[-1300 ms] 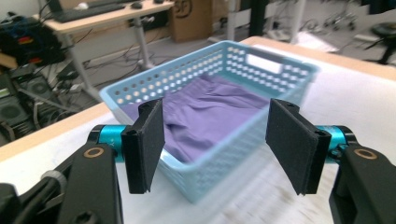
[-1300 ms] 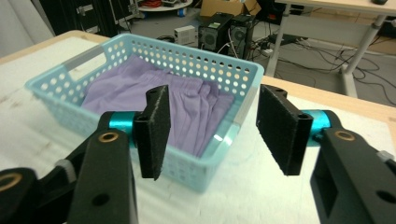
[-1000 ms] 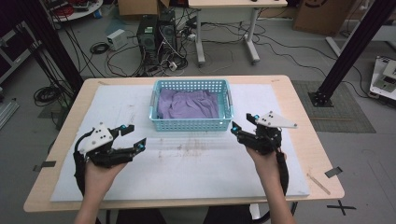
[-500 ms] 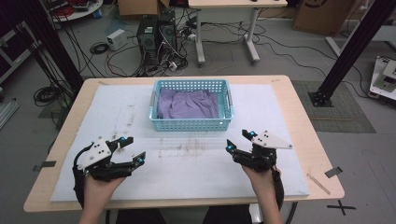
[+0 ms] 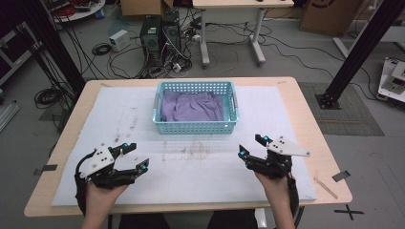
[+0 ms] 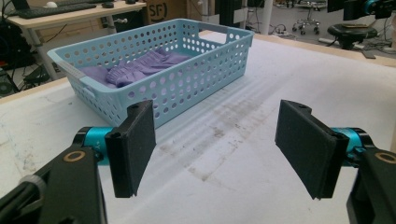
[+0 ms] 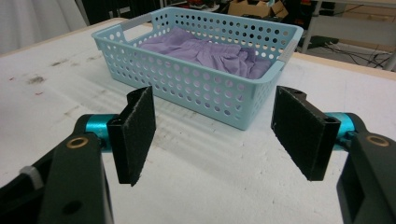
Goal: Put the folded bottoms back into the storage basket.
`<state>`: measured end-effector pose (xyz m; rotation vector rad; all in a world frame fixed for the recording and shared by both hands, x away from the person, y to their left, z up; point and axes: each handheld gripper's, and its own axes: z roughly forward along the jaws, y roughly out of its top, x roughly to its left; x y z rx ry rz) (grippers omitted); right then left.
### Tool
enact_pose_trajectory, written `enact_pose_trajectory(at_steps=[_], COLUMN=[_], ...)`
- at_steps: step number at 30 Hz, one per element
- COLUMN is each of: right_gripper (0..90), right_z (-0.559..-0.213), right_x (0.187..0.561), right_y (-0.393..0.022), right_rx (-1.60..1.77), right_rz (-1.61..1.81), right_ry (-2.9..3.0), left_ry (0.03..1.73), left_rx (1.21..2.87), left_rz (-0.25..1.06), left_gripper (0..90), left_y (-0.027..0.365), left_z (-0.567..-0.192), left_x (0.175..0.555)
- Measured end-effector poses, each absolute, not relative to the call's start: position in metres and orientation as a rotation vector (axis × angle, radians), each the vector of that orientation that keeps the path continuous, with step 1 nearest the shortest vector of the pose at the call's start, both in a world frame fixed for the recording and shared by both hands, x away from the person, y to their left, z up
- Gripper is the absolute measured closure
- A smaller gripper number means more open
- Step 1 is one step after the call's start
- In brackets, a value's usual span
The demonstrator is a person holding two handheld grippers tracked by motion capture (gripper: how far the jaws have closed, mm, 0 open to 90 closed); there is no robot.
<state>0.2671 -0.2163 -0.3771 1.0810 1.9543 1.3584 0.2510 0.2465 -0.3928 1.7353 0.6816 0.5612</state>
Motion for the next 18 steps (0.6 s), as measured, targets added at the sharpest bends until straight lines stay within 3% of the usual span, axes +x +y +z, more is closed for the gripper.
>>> enact_pose_trajectory(at_steps=[18], right_gripper=[30.3], right_z=[-0.3784], right_x=[0.2677], right_y=[-0.2181], right_rx=[1.084], right_rz=[1.349], right_ry=[1.965], left_ry=[0.693], left_rx=[1.746], left_rz=[0.56], left_gripper=[28.9], left_y=[0.2484], left_z=[-0.3962], left_x=[0.253])
